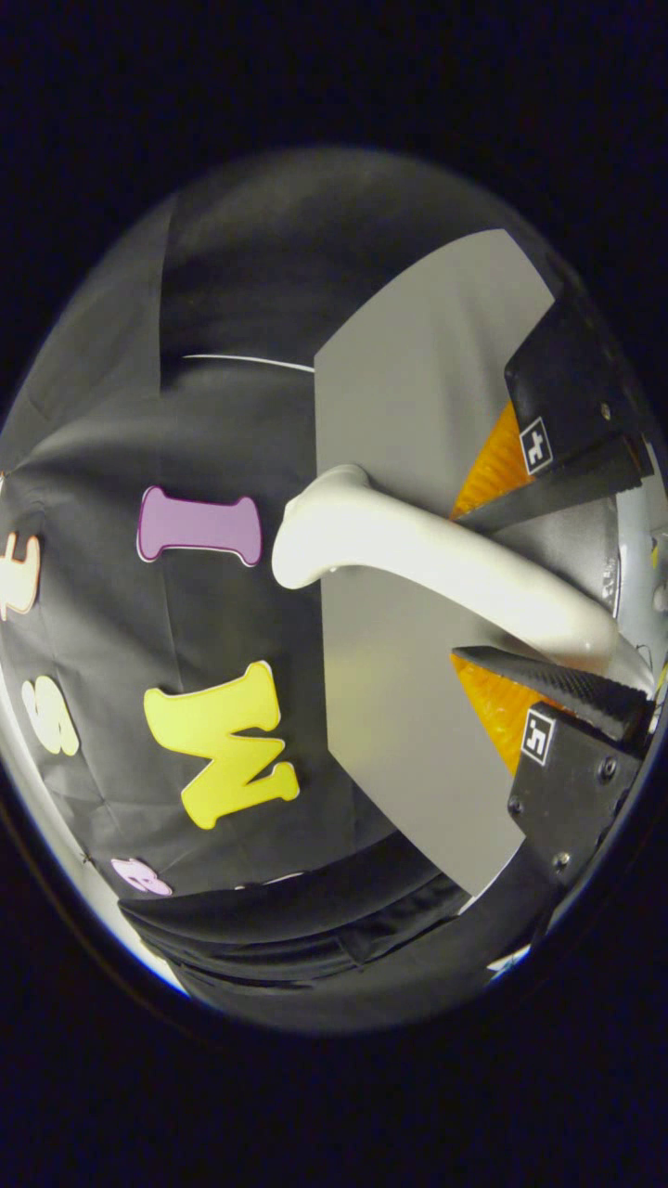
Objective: Iron the clothes twice with a garment steamer, once on the left side and once on the right side.
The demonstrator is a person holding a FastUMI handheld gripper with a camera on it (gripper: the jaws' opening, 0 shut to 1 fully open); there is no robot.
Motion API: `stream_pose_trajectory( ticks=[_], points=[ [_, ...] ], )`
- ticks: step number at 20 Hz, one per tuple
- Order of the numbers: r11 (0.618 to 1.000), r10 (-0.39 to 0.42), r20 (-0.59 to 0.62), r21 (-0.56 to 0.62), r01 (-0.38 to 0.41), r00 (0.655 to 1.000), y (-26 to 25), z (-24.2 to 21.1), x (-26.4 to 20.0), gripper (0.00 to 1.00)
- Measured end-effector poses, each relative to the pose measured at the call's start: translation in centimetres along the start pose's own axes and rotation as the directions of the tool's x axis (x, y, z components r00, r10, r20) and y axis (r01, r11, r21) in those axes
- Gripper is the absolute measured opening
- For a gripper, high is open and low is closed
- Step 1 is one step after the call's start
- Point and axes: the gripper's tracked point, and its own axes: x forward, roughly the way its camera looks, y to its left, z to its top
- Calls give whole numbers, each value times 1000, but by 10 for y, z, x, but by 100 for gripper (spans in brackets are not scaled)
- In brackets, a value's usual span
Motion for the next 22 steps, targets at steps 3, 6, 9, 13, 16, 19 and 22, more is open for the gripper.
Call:
stream_pose_trajectory(
  ticks=[3,6,9,13,16,19,22],
  points=[
    [992,70,-8,107,-69,997,-1,1,-1,65],
    [976,135,9,173,-134,991,2,3,-4,53],
    [961,154,48,225,-161,987,2,9,-5,42],
    [965,179,96,177,-194,979,11,20,-25,36],
    [964,188,125,166,-207,974,22,30,-38,35],
    [968,183,154,146,-206,971,28,35,-56,34],
    [968,194,185,124,-218,964,45,45,-74,35]
  ],
)
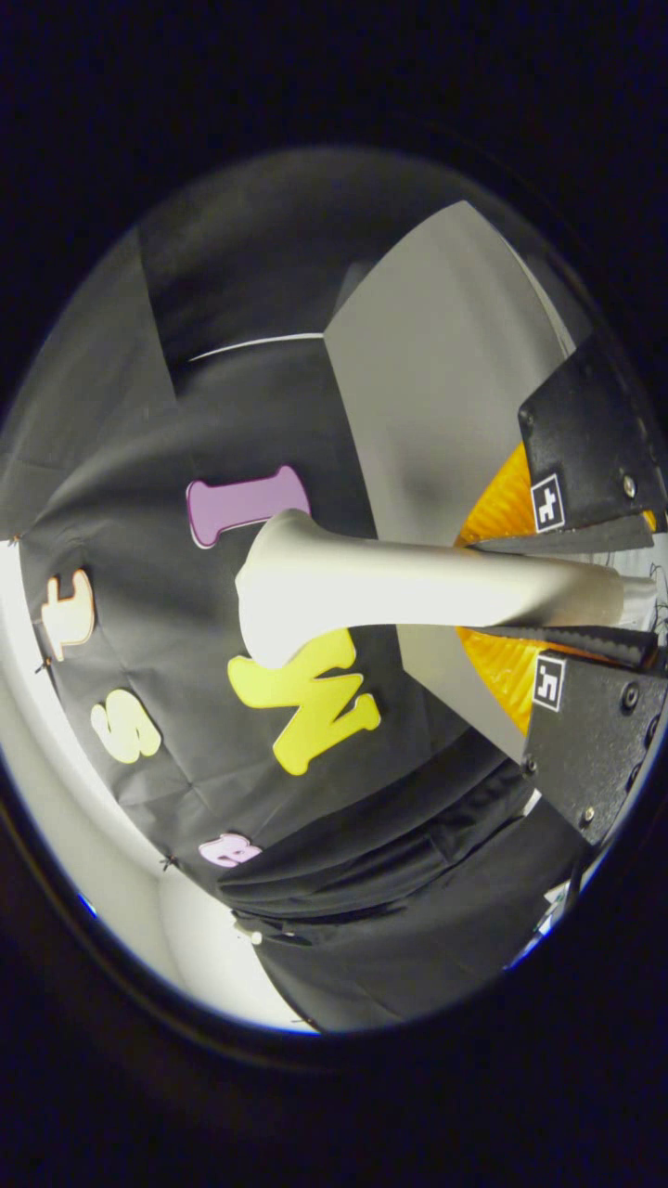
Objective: Iron the clothes twice with a garment steamer, once on the left side and once on the right side.
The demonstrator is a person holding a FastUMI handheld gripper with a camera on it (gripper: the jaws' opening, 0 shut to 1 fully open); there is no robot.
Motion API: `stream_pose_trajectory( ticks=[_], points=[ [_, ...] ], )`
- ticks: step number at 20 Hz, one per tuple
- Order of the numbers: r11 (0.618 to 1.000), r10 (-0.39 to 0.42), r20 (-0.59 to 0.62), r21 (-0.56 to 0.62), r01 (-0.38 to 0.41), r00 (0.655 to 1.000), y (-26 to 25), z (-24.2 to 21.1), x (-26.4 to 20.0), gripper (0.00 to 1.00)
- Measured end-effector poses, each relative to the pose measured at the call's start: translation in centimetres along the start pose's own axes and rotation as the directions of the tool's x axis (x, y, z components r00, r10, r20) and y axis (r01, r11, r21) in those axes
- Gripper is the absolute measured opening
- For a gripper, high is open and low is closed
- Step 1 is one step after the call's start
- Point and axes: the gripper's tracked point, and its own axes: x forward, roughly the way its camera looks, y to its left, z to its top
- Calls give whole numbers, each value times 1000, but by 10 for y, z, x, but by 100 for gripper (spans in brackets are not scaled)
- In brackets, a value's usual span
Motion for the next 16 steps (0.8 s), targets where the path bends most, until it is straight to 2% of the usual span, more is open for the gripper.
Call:
stream_pose_trajectory(
  ticks=[8,16],
  points=[
    [994,44,108,-101,-33,993,95,18,-39,35],
    [986,81,228,-163,-44,970,244,33,-74,35]
  ],
)
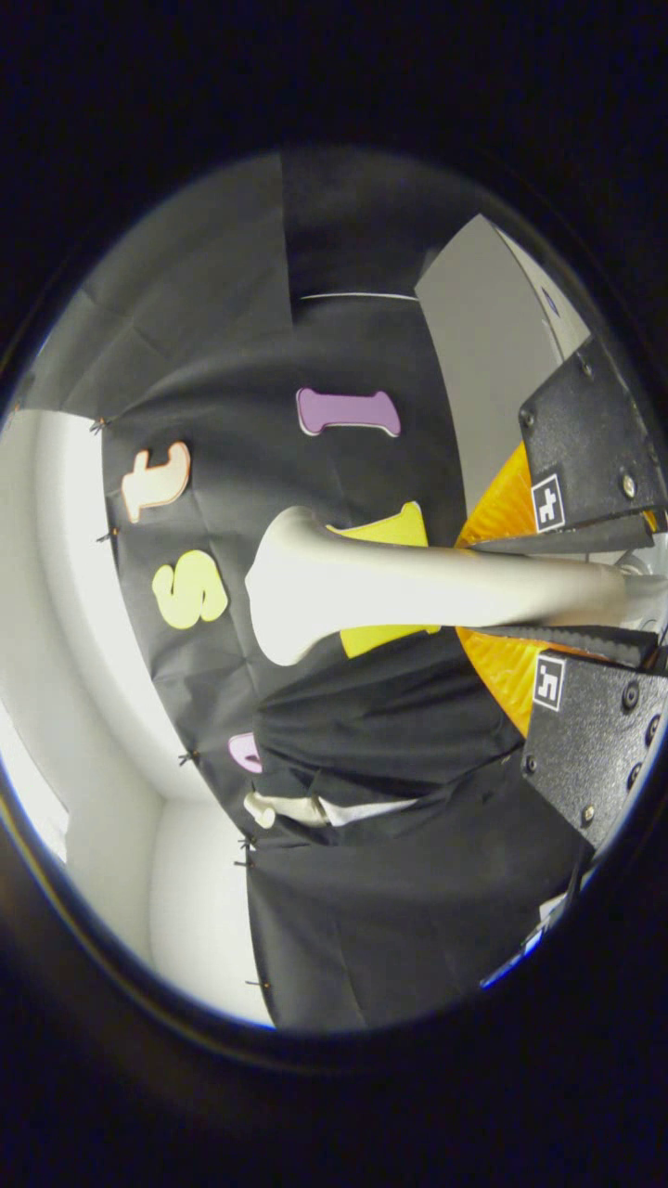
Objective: Iron the clothes twice with a garment steamer, once on the left side and once on the right side.
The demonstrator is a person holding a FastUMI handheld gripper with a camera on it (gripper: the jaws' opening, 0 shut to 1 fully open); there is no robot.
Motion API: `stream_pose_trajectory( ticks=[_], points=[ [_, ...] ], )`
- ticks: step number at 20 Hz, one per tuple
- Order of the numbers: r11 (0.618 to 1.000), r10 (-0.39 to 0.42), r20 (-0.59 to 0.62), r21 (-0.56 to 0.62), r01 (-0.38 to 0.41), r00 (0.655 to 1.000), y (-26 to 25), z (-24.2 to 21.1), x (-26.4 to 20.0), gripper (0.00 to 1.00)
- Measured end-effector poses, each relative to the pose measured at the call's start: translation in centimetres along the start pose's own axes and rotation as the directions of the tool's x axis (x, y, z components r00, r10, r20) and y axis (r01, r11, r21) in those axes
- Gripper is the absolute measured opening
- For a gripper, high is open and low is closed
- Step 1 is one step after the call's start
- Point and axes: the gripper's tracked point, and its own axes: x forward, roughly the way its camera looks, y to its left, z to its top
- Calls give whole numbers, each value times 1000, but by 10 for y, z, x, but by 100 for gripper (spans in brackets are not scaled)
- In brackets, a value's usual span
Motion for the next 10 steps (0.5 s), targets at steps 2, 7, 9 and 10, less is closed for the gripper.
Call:
stream_pose_trajectory(
  ticks=[2,7,9,10],
  points=[
    [1000,8,33,-8,-8,999,36,9,0,35],
    [999,18,80,-41,-15,997,119,17,3,35],
    [999,22,94,-50,-17,995,147,22,9,35],
    [998,21,101,-58,-15,995,158,23,13,35]
  ],
)
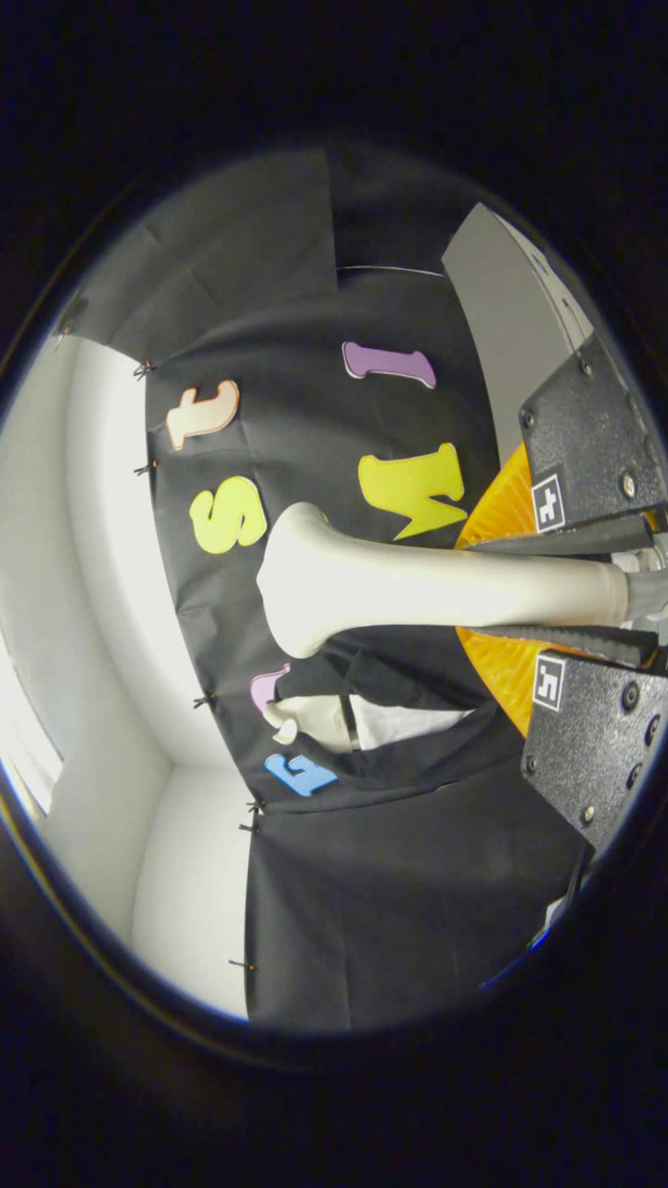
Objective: Iron the clothes twice with a garment steamer, once on the left side and once on the right side.
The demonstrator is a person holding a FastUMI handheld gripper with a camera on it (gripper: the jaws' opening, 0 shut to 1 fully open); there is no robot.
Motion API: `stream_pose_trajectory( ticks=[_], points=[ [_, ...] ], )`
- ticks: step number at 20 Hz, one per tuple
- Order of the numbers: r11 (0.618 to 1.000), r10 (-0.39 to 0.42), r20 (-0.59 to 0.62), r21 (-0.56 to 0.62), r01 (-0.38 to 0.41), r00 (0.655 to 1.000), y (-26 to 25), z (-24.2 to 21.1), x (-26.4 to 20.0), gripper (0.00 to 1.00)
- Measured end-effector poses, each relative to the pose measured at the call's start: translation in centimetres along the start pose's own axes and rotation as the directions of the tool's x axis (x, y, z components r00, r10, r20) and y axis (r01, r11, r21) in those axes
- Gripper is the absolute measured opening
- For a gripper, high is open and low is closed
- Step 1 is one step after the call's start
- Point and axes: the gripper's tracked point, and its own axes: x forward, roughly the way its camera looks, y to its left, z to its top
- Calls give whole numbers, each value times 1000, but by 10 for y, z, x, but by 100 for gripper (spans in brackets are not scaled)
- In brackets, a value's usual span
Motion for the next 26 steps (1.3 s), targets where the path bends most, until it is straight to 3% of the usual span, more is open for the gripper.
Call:
stream_pose_trajectory(
  ticks=[11,26],
  points=[
    [995,-3,-39,-95,-1,999,83,-17,55,35],
    [991,-70,-201,-128,45,977,64,-105,60,35]
  ],
)
